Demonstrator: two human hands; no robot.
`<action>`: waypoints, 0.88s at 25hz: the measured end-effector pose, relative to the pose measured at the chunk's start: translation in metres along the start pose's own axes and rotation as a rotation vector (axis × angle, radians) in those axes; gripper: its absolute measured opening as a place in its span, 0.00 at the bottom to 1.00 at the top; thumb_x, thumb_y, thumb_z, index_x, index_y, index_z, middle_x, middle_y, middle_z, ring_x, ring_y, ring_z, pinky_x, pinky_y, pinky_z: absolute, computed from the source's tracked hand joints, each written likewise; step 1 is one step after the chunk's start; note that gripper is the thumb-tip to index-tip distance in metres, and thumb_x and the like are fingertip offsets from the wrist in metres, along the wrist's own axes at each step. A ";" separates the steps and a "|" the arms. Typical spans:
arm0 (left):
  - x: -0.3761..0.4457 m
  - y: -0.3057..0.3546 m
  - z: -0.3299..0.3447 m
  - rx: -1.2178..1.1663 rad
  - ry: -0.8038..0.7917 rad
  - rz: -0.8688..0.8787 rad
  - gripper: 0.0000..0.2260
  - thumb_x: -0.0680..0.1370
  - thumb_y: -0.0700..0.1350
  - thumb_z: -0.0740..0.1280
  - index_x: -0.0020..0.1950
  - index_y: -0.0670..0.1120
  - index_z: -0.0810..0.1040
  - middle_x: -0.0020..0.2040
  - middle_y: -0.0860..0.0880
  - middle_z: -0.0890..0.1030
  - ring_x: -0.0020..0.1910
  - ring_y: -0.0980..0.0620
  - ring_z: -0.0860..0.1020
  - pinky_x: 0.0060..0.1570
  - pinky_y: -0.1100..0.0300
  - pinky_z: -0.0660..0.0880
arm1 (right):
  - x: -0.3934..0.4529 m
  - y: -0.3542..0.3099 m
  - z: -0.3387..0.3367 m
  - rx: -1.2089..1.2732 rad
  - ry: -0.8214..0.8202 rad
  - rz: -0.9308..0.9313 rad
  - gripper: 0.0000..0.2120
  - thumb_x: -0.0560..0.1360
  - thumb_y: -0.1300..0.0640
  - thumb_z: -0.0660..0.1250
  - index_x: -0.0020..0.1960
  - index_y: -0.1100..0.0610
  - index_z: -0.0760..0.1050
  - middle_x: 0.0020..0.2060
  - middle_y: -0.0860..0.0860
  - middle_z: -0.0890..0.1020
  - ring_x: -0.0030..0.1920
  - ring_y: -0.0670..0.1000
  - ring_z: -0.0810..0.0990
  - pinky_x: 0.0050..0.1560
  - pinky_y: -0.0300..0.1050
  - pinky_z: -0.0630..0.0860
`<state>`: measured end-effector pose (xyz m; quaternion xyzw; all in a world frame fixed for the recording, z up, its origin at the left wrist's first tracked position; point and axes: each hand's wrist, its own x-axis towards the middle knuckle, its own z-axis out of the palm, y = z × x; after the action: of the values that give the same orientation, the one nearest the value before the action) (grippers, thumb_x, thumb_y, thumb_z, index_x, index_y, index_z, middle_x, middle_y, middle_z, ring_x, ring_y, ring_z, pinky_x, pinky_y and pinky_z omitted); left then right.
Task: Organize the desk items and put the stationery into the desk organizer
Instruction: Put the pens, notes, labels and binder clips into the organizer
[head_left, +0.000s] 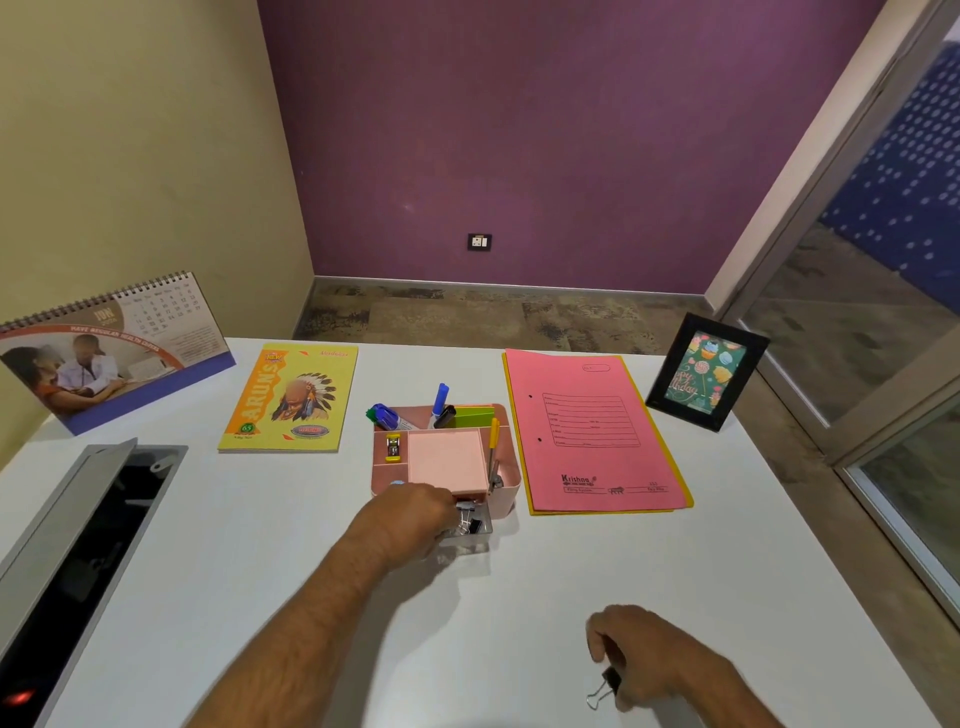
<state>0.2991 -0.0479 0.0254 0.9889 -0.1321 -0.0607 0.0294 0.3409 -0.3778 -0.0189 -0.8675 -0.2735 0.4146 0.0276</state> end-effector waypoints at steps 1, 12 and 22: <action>0.002 0.002 0.002 0.059 -0.015 0.005 0.09 0.75 0.39 0.69 0.54 0.47 0.82 0.52 0.47 0.83 0.51 0.46 0.81 0.49 0.55 0.78 | 0.002 0.001 0.003 0.002 0.010 0.019 0.18 0.58 0.57 0.77 0.37 0.41 0.70 0.43 0.42 0.74 0.44 0.47 0.77 0.40 0.41 0.73; 0.010 0.005 0.000 -0.009 0.016 -0.030 0.12 0.77 0.43 0.67 0.60 0.50 0.80 0.54 0.47 0.83 0.51 0.47 0.80 0.47 0.56 0.76 | 0.012 -0.021 0.008 0.462 0.499 0.045 0.14 0.57 0.64 0.77 0.29 0.52 0.72 0.30 0.52 0.82 0.28 0.43 0.79 0.30 0.39 0.77; 0.007 0.023 -0.007 -0.799 0.303 -0.133 0.08 0.72 0.46 0.76 0.50 0.48 0.87 0.45 0.52 0.86 0.40 0.60 0.81 0.40 0.74 0.74 | 0.023 -0.101 -0.038 0.920 0.882 -0.179 0.09 0.64 0.65 0.79 0.36 0.56 0.80 0.33 0.49 0.84 0.33 0.48 0.82 0.39 0.43 0.80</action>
<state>0.3003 -0.0716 0.0329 0.9038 -0.0284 0.0371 0.4253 0.3348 -0.2732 0.0174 -0.8298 -0.1022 0.0901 0.5412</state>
